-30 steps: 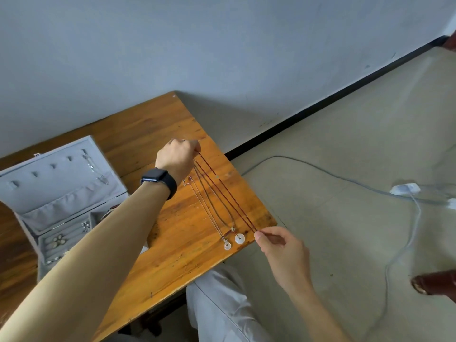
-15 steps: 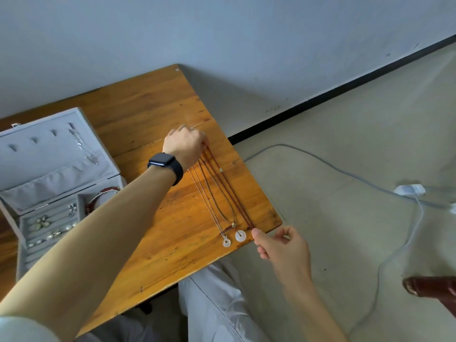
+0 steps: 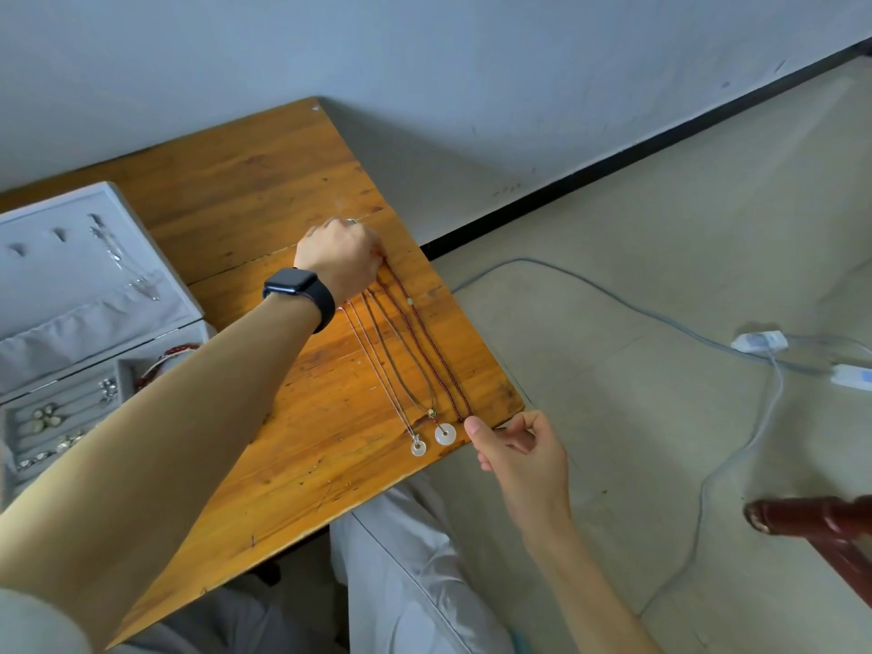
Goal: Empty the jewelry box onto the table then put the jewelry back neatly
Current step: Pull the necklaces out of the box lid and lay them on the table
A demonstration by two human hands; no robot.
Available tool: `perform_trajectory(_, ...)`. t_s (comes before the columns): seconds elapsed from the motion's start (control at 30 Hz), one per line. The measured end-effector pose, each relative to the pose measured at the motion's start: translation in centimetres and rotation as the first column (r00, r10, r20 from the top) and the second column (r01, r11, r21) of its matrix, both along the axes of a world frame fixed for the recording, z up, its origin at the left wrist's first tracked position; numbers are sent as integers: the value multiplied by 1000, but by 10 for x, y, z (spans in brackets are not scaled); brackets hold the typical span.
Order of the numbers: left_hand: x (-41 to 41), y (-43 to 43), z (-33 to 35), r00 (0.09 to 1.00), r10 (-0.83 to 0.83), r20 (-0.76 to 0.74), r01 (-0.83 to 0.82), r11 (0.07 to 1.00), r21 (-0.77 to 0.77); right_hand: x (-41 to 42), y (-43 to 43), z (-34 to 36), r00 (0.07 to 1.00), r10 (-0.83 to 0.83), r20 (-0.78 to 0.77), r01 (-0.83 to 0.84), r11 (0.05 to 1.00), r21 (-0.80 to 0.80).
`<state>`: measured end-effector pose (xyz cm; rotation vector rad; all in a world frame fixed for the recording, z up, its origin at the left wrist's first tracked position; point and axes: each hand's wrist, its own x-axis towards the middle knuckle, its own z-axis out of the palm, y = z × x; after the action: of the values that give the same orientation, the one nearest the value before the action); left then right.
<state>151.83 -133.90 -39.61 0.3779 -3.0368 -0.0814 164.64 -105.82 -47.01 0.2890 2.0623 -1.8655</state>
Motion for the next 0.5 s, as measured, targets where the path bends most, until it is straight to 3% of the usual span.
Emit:
perform_trajectory(0.3,7,6,6,996,-43,78,52,991,-121,-3,5,3,998,41,41,-36,992,-118)
perform_trajectory(0.5,36,13,22,997,-27,73,32,998,-62,-2,21,13,994,92,-55,-93,996,-1)
